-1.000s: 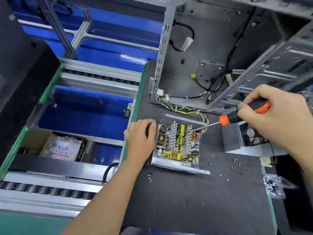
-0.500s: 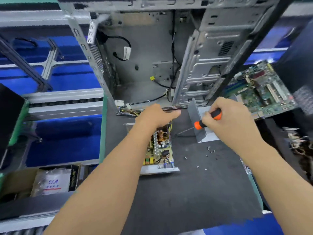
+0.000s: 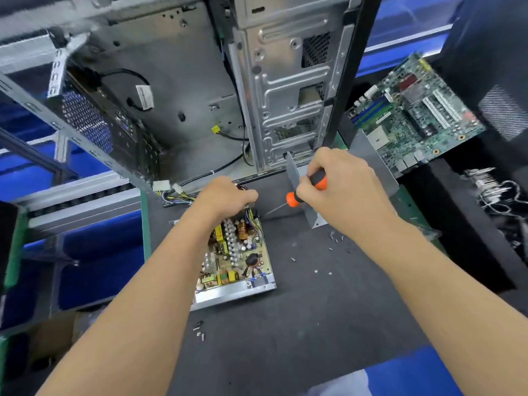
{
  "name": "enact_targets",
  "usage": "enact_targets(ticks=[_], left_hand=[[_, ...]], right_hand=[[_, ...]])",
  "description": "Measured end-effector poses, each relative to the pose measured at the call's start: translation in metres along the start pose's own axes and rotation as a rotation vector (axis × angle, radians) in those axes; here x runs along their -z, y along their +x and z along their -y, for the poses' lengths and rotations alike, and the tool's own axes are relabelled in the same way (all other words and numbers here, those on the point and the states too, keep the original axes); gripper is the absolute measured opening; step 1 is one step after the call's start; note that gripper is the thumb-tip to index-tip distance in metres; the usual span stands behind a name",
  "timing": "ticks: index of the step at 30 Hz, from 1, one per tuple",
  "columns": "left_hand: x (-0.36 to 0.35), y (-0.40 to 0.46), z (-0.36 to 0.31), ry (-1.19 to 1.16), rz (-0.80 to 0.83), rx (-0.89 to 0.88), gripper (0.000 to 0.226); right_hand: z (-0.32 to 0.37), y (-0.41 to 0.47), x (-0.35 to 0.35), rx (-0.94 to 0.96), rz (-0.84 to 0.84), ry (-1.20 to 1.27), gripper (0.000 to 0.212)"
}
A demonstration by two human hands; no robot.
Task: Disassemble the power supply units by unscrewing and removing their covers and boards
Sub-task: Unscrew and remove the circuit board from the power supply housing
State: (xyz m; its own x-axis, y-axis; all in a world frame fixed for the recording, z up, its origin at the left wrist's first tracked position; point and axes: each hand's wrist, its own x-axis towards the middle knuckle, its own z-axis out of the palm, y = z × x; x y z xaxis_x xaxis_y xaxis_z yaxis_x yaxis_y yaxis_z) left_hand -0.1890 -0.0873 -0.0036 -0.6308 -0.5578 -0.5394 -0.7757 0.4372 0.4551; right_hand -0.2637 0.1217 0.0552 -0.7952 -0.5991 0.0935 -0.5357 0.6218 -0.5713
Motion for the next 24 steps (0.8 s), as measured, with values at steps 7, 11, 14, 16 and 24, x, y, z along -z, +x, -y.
enact_targets(ticks=[7,11,14,16,24], left_hand=[[0.0,-0.004,-0.004,0.094,-0.012,-0.014,0.041],[0.0,-0.004,-0.004,0.109,-0.009,-0.031,0.042],[-0.001,-0.004,-0.003,0.091,-0.018,-0.02,0.043],[-0.001,-0.004,-0.003,0.08,-0.023,-0.02,0.043],[-0.002,0.0,-0.001,0.079,-0.014,-0.019,0.043]], right_hand=[[-0.005,0.001,-0.009,0.063,-0.024,-0.011,0.017],[-0.006,0.002,-0.009,0.071,-0.04,0.006,0.017],[-0.005,0.002,-0.007,0.076,-0.032,0.001,0.017],[-0.004,0.002,-0.007,0.068,-0.006,-0.014,0.017],[0.022,0.016,0.004,0.226,0.117,-0.098,0.039]])
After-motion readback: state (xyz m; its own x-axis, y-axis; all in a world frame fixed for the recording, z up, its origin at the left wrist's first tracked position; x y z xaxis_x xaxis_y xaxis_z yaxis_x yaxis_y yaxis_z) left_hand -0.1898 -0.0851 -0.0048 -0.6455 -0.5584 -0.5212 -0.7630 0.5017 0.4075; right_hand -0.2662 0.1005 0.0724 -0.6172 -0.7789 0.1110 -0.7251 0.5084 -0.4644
